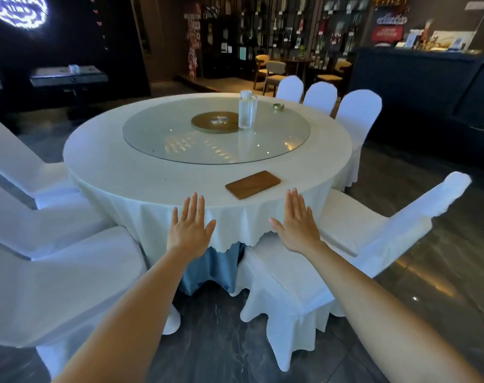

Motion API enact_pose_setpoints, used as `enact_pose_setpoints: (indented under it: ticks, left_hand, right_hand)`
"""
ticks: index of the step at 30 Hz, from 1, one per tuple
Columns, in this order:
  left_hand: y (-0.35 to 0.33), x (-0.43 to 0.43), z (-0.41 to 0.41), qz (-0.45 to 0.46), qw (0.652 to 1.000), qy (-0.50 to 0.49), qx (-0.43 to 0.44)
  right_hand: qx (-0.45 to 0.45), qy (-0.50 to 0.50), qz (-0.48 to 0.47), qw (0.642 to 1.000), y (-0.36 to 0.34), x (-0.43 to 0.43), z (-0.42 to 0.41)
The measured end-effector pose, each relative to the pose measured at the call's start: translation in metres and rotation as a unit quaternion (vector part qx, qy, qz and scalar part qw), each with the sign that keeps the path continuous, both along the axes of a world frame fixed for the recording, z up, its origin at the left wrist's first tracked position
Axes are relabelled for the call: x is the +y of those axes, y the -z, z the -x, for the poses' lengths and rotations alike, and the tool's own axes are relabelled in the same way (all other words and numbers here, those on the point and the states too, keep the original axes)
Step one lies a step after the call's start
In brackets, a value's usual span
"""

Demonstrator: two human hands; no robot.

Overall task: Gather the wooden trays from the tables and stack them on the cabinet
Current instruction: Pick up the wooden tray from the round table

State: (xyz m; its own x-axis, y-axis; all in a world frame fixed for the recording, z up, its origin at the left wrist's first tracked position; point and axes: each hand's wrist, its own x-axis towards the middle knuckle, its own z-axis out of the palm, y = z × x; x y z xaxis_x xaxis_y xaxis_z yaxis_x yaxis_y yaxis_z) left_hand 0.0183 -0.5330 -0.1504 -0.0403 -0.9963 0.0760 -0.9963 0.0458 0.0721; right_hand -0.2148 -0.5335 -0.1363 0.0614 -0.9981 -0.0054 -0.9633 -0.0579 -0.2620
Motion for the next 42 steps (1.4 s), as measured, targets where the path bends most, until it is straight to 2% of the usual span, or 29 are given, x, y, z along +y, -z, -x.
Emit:
enact_pose_setpoints:
  ticks: [8, 14, 19, 24, 29, 34, 42]
  left_hand:
    - [0.052, -0.145, 0.024, -0.049, 0.998, -0.029, 0.014]
    - [0.090, -0.254, 0.050, -0.121, 0.981, -0.126, 0.083]
    - [0.108, -0.322, 0.075, -0.164, 0.965, -0.174, 0.112]
    - [0.125, -0.365, 0.090, -0.186, 0.947, -0.214, 0.150]
    - [0.142, -0.399, 0.105, -0.223, 0.909, -0.252, 0.247]
    - [0.157, -0.420, 0.111, -0.248, 0.885, -0.295, 0.261]
    - [0.170, -0.446, 0.115, -0.261, 0.855, -0.357, 0.270]
  right_hand:
    - [-0.006, -0.007, -0.038, 0.999, 0.048, -0.172, 0.022]
    - [-0.015, -0.034, -0.072, 0.997, 0.070, -0.302, 0.046]
    - [-0.006, -0.016, -0.121, 0.992, 0.091, -0.386, 0.068]
    - [-0.010, -0.011, -0.171, 0.985, 0.117, -0.436, 0.075]
    - [-0.012, 0.012, -0.183, 0.983, 0.139, -0.476, 0.080]
    - [-0.040, 0.031, -0.217, 0.975, 0.157, -0.504, 0.081]
    - [-0.014, 0.045, -0.231, 0.972, 0.174, -0.529, 0.083]
